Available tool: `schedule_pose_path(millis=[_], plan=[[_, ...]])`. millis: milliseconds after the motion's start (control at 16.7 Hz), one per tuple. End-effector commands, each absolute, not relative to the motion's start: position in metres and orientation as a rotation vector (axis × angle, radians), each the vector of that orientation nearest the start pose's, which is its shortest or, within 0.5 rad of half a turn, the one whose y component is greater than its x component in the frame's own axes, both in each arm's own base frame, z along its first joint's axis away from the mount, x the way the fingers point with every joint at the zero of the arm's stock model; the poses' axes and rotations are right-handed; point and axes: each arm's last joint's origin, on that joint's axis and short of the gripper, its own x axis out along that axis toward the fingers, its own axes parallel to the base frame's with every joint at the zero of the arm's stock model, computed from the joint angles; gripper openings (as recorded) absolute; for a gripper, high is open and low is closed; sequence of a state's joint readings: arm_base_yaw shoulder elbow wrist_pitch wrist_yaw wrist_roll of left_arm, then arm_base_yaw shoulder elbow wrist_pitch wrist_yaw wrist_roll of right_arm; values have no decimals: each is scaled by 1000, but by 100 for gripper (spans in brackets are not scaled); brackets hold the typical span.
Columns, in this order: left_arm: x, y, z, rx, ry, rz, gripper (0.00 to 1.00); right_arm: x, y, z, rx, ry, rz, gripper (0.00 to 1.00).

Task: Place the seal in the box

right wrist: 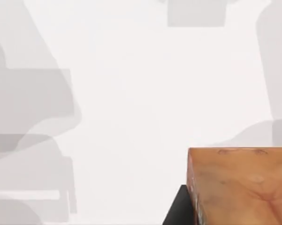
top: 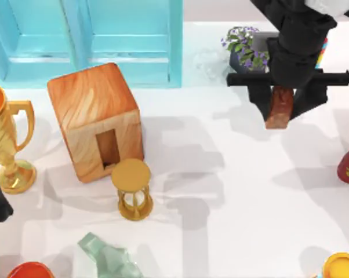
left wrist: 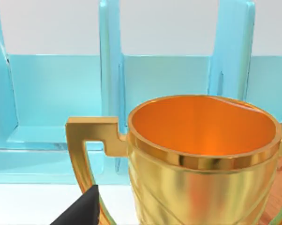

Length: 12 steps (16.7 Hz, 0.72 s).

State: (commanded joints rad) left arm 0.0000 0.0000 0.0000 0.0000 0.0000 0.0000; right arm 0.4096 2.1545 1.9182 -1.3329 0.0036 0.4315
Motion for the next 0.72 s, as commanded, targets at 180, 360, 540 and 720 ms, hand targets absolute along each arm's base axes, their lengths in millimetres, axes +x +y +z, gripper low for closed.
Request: schedule_pose_path(millis=[180,360,540,720], plan=[[106,-1,160,0,0,0,100,387,173,222,12,1569,-12,0],[106,-1,160,0,0,0,100,390,147,254,29,1486,-12,0],[106,-1,160,0,0,0,100,385,82,308,29,1348,-24,0],[106,-1,160,0,0,0,100,368,-7,334,-19,1304,-69,0]])
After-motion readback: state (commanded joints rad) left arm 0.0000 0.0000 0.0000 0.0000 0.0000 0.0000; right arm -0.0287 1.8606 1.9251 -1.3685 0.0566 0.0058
